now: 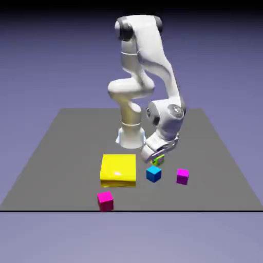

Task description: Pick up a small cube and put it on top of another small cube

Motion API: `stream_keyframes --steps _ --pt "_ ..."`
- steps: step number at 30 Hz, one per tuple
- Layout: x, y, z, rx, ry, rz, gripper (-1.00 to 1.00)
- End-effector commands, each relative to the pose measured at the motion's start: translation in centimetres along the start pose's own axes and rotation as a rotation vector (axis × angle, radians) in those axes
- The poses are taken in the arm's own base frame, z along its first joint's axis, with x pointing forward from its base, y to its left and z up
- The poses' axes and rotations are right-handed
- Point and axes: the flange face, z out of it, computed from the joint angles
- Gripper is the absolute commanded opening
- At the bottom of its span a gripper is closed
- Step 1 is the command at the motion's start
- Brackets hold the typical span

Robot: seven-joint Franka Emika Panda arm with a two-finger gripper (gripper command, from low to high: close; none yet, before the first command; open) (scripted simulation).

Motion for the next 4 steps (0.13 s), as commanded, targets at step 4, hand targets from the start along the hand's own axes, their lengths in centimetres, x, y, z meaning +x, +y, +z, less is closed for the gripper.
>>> stream_keyframes --steps 4 --pt "0.0 0.1 -2.8 -0.002 0.002 0.001 1.00"
